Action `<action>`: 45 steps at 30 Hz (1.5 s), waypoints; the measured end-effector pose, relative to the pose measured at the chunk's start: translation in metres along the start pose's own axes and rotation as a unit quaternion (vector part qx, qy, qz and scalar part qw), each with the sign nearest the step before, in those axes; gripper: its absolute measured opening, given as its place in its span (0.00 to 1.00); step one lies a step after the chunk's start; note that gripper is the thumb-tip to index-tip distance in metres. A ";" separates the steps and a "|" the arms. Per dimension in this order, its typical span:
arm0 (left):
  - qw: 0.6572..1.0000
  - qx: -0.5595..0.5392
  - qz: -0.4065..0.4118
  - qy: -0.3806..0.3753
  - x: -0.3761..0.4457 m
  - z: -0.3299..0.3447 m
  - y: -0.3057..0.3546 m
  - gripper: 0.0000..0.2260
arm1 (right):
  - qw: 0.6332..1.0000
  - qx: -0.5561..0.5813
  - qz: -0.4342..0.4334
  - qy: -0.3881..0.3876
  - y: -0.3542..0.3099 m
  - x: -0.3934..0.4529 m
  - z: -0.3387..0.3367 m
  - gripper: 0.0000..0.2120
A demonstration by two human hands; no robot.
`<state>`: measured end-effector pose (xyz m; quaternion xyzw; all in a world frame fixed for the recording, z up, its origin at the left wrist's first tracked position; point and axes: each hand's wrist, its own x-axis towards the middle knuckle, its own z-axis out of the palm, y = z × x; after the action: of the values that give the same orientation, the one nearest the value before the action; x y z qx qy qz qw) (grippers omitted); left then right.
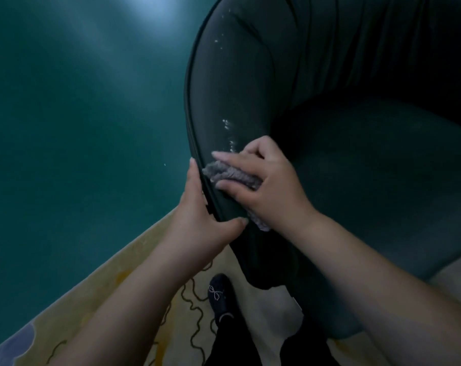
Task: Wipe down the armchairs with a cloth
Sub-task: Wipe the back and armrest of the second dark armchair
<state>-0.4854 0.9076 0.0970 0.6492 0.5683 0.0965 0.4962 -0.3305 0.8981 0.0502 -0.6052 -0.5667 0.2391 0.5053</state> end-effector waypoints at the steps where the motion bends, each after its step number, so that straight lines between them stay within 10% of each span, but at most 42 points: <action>1: 1.000 0.004 -0.002 -0.005 0.004 -0.004 0.001 0.54 | 1.000 -0.021 0.003 0.005 0.000 0.003 0.005 0.19; 6: 0.999 0.026 0.024 -0.029 0.030 -0.027 0.007 0.56 | 0.974 0.003 0.186 0.128 0.009 0.045 0.003 0.14; 11: 0.993 0.091 0.067 -0.044 0.059 -0.051 0.014 0.56 | 0.995 0.009 0.070 0.069 -0.015 0.038 0.026 0.19; 20: 0.987 0.114 0.096 -0.067 0.075 -0.055 0.015 0.58 | 0.950 -0.032 0.220 0.222 0.007 0.064 0.016 0.14; 26: 0.987 0.117 0.105 -0.030 0.089 -0.054 0.023 0.59 | 0.984 -0.029 0.126 0.126 -0.002 0.078 0.030 0.19; 32: 0.988 0.119 0.091 -0.022 0.094 -0.056 0.032 0.56 | 0.941 0.000 0.269 0.206 0.031 0.054 0.000 0.15; 36: 0.987 0.134 0.086 -0.001 0.099 -0.054 0.038 0.56 | 0.947 0.024 0.203 0.249 0.019 0.097 0.004 0.15; 45: 0.983 0.159 0.086 0.036 0.113 -0.050 0.048 0.55 | 0.956 0.012 0.235 0.173 0.046 0.072 0.003 0.17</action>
<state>-0.4511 1.0354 0.1078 0.7623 0.5363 0.0701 0.3555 -0.2948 0.9725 0.0290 -0.7477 -0.3094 0.2497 0.5319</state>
